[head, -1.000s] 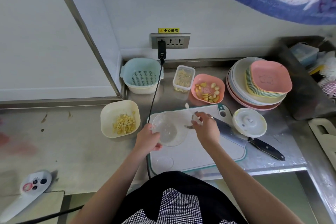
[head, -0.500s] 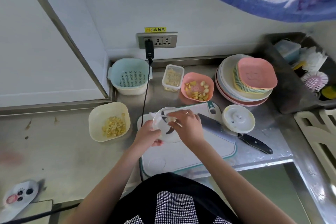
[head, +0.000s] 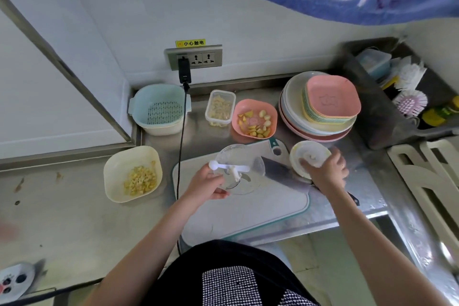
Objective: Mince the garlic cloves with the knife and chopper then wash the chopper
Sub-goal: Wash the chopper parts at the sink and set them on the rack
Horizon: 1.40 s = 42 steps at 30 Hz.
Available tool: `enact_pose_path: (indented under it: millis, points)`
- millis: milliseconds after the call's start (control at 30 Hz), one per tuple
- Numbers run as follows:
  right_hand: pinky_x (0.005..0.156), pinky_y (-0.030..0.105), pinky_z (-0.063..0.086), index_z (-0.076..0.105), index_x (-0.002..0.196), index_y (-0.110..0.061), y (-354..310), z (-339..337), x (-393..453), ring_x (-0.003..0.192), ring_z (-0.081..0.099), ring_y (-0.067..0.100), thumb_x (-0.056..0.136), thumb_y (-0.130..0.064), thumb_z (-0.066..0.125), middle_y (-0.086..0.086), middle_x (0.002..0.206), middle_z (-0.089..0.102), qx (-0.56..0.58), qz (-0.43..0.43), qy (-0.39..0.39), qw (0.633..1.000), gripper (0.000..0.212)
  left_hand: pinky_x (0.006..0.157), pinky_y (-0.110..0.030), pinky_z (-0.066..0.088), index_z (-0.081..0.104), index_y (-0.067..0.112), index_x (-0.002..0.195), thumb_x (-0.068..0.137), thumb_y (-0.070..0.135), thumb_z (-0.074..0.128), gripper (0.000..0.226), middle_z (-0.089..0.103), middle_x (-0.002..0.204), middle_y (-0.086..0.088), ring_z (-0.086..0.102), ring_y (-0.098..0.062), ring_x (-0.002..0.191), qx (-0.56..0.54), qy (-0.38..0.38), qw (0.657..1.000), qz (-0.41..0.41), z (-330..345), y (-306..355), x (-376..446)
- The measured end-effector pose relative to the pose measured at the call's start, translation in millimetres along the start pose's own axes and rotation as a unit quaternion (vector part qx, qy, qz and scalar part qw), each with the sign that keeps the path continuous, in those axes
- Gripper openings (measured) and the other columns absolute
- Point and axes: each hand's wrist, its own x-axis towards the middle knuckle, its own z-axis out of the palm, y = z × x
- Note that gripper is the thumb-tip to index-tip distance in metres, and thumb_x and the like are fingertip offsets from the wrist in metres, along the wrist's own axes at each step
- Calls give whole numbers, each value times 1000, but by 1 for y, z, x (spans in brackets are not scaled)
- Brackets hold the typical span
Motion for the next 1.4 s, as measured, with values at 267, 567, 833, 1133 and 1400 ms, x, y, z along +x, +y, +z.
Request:
enact_pose_path:
  millis: [267,567,833,1133,1400]
  points:
    - [102,73,19,-12,145,-49,-24,11,25,142,-17,40,60,-77,67,-7,155,-29,-146,-85,-137,976,119,74,-40,60,50,14,118,88,1,51,33,56,90,-8,67,-30,64,15,-6,1000,-13,47,14,2]
    - [98,58,36,-3,143,-50,-23,2,25,134,18,40,63,-72,67,1,154,-3,-152,-122,-84,977,108,68,-36,61,51,13,122,87,1,51,36,59,105,-18,68,-34,69,18,26,999,-36,81,16,-3]
    - [95,53,34,-7,142,-52,-4,-60,9,135,17,33,60,-60,73,0,155,2,-72,-192,41,978,115,61,-37,59,57,14,114,85,1,47,33,64,98,-12,65,-29,54,68,33,997,-11,111,36,18]
    - [100,57,31,-18,140,-56,40,-112,-38,141,11,30,57,-59,77,-4,157,-5,3,-127,128,984,126,52,-35,56,54,14,108,88,3,51,23,66,86,-15,64,-31,53,185,-146,972,17,187,53,32]
    - [105,54,27,-18,137,-61,125,-158,-83,142,8,26,60,-57,75,-8,157,-8,47,-17,196,979,120,47,-29,56,53,18,100,92,6,49,15,65,94,-15,65,-27,50,275,-353,894,29,295,31,-15]
